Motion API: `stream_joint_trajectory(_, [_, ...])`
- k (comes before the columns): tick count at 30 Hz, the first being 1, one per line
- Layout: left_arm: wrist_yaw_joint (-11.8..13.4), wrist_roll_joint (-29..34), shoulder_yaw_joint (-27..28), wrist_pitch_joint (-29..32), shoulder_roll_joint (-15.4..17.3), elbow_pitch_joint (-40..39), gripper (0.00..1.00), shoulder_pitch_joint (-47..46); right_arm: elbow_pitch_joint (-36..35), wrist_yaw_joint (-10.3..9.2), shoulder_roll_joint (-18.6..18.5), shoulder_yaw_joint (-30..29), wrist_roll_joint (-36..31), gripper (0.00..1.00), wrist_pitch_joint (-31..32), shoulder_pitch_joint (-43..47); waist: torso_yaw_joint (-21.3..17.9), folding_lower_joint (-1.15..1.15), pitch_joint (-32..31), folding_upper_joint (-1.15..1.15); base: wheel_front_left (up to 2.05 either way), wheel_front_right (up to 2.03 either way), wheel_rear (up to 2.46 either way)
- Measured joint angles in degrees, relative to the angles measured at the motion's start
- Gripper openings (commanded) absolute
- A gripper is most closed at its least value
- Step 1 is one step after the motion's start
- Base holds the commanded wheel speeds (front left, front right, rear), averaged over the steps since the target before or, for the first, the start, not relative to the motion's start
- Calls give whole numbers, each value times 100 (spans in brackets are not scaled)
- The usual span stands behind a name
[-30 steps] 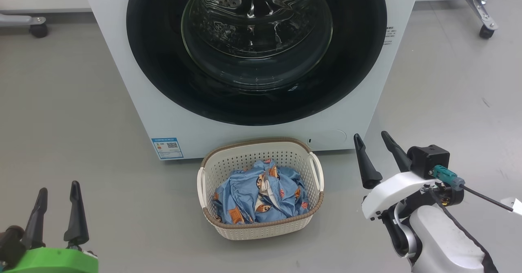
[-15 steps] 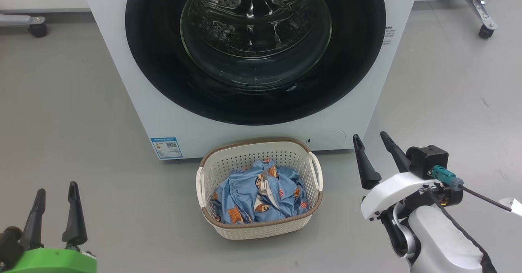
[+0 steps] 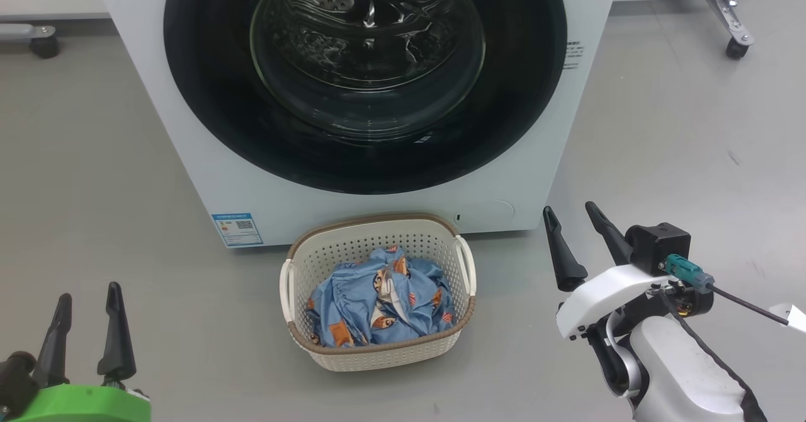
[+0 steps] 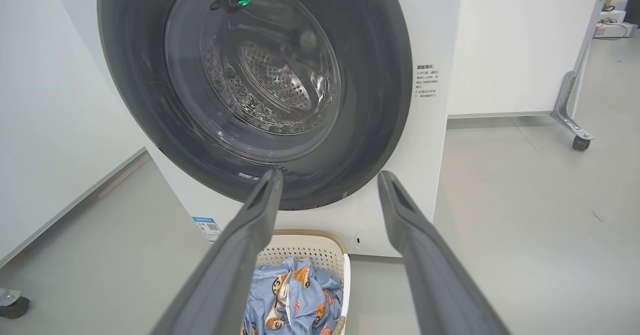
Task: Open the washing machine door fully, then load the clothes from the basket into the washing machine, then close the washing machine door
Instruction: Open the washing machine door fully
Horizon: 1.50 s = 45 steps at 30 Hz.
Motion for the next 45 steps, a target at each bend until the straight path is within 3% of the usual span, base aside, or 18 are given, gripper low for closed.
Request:
stream_joint_trajectory(22, [-55,-25,46,0,-81,-92,100,-3,27,5,20,-79,-36,100,0,-1,-52,0,8,0,62,62,-123])
stream_joint_trajectory(45, [-101,-24,18,0,-101,-68,100,1,108,57,19,-82,-70,100,0,-1,-6,0,-40,0,14,14,-28])
